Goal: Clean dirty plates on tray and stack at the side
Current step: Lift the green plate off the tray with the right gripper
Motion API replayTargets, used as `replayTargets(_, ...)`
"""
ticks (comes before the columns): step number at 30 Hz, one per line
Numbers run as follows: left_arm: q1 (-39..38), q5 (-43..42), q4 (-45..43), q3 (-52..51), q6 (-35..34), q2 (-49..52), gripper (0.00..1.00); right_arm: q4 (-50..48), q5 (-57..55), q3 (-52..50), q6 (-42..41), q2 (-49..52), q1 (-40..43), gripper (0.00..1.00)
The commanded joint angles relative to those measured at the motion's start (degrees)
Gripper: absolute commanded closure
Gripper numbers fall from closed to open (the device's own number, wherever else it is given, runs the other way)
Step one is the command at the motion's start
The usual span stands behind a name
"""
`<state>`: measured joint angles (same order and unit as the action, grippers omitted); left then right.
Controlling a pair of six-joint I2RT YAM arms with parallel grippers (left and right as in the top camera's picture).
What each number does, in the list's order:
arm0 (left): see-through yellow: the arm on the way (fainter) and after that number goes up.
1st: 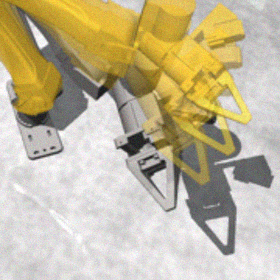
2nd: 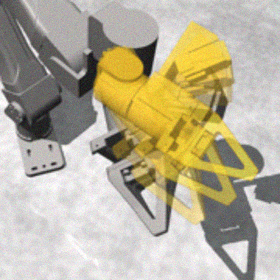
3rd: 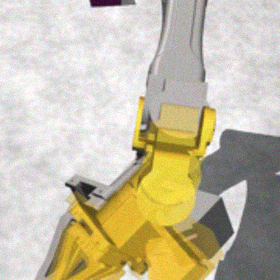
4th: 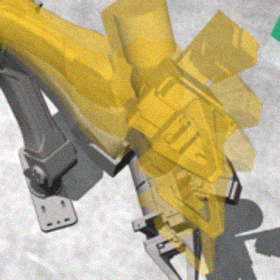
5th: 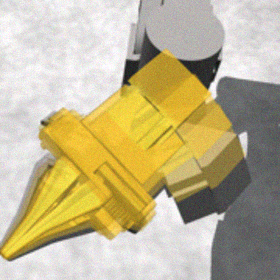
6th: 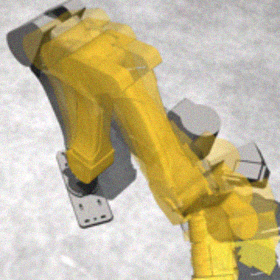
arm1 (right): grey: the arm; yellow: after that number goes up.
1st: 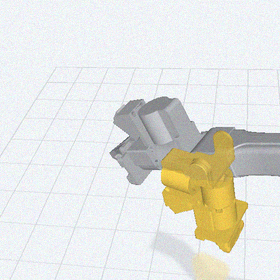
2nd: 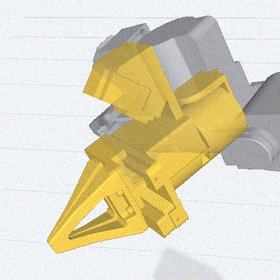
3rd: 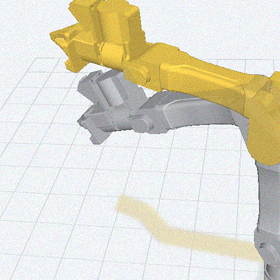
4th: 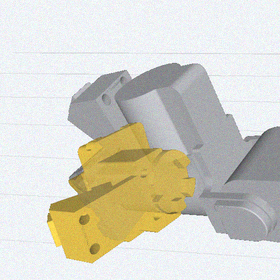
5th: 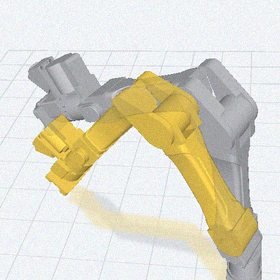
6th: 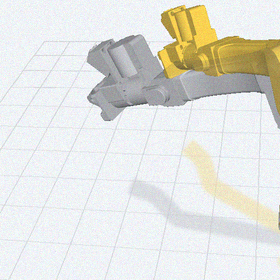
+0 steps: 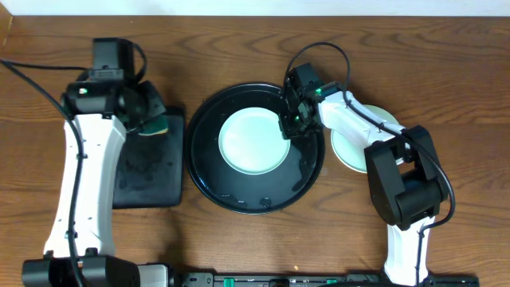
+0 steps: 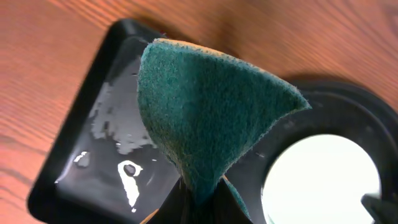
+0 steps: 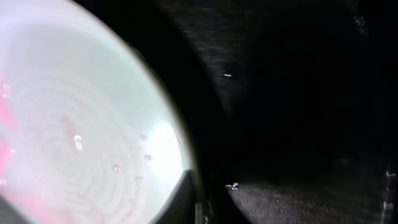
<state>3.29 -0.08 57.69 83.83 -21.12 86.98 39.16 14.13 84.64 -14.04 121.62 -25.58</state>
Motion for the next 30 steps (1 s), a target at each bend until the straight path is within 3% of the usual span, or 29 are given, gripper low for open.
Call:
replayTargets(1, 1.64, -0.15, 0.15, 0.66, 1.22, 0.72, 0.93, 0.28, -2.01, 0.11, -1.2, 1.86, 1.01, 0.99)
replayTargets(8, 2.58, -0.59, 0.15, 0.61, 0.9, 0.79, 0.92, 3.02, -8.48, 1.42, -1.14, -3.34, 0.7, 0.99)
replayTargets(19, 2.6, -0.59, 0.13, 0.61, 0.92, 0.79, 0.92, 5.64, -38.38, 1.55, 4.83, -19.37, -7.34, 0.99)
replayTargets(30, 2.6, -0.55, 0.11, 0.61, 0.94, 0.79, 0.92, 5.57, -71.14, 1.55, 6.03, -22.18, -20.68, 0.99)
